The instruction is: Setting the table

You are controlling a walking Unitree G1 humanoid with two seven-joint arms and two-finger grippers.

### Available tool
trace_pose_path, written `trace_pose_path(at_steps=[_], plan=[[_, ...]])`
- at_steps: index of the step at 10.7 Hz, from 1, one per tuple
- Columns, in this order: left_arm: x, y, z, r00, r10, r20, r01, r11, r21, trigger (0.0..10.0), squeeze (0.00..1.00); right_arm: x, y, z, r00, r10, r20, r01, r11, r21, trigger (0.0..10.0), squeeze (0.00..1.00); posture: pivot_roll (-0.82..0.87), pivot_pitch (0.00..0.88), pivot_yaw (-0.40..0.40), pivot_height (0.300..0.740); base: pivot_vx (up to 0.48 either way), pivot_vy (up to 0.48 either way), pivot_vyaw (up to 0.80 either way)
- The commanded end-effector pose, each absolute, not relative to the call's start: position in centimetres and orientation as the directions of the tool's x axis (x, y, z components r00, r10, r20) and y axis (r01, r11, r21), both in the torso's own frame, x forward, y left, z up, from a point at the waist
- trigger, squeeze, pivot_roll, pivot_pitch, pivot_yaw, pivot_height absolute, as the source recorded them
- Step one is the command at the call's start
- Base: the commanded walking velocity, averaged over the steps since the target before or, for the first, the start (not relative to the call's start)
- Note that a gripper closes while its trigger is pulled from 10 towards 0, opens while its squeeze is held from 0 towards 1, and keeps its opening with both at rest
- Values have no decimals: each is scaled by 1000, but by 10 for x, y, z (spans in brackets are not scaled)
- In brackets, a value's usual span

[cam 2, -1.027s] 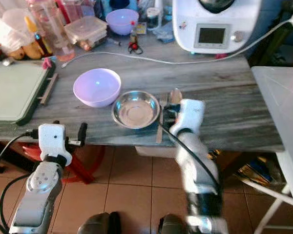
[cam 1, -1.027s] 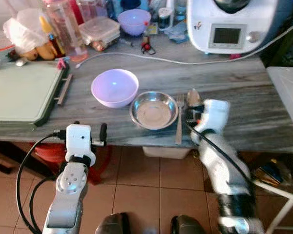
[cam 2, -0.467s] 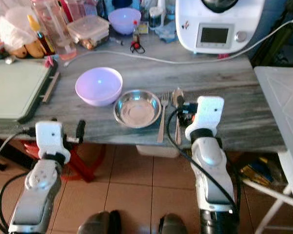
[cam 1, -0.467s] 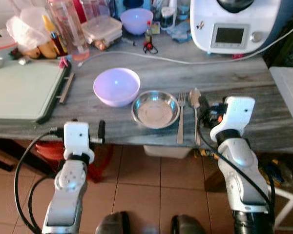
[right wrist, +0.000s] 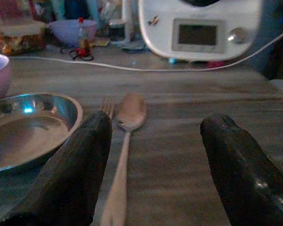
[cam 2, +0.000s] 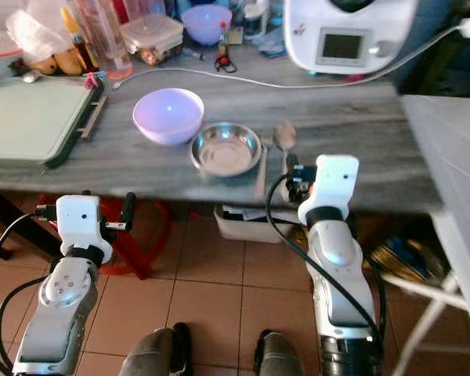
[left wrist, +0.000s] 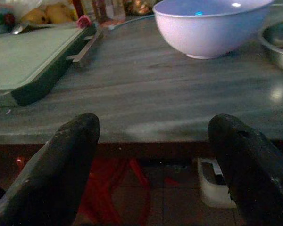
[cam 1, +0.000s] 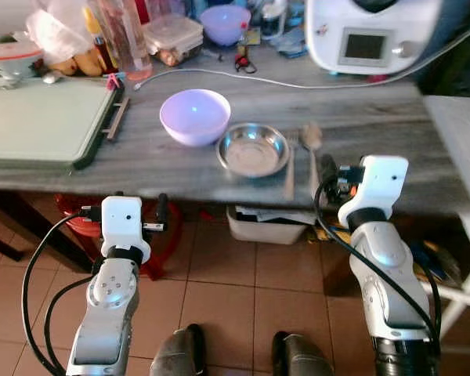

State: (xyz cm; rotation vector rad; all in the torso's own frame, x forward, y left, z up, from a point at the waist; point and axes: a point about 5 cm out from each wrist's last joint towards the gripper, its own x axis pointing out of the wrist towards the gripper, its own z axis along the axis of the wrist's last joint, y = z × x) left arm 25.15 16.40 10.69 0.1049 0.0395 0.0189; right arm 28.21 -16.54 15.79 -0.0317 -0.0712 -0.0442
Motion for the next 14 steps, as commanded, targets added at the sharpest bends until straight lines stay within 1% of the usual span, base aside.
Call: trace_pose_path(at_steps=[1,3,4,5,7,8,9,10,12,14], plan=[[249,166,106,998,32,-46,-27,993,111,10000,0,282,-167,153,998,-51,46,53,997,-51,10000,0,-43,96,53,740,-266,0,0],[250,164,105,998,26,-49,-21,994,109,10000,0,281,-178,146,993,-114,34,117,986,-121,10000,0,-44,90,53,740,-251,0,0],[249,163,104,998,21,-53,-15,994,104,10000,0,281,-183,143,990,-137,30,140,980,-141,10000,0,-45,88,55,740,0,0,0],[248,161,104,998,16,-56,-10,995,101,10000,0,279,-184,141,989,-144,26,146,977,-158,10000,0,-47,83,55,740,-334,0,0],[247,161,104,998,15,-58,-9,995,95,10000,0,273,-184,131,989,-147,11,147,977,-156,10000,0,-48,83,59,740,-336,0,0],[247,161,104,998,15,-56,-10,995,96,10000,0,270,-182,128,994,-108,6,108,984,-139,10000,0,-48,84,60,740,-334,0,0],[249,162,105,999,13,-48,-8,995,96,10000,0,267,-181,126,995,-104,-4,103,990,-94,10000,0,-51,86,62,740,-398,0,0],[252,160,109,1000,-4,-31,6,996,85,10000,0,268,-182,128,992,-123,8,123,983,-139,10000,0,-54,88,65,740,0,0,0],[252,156,113,999,-38,-15,39,997,65,10000,0,268,-182,131,993,-111,33,113,991,-72,10000,0,-55,89,68,740,0,0,0],[252,154,113,999,-52,-13,52,997,48,10000,0,267,-183,131,993,-116,26,118,991,-67,10000,0,-55,89,64,740,0,-480,-800]])
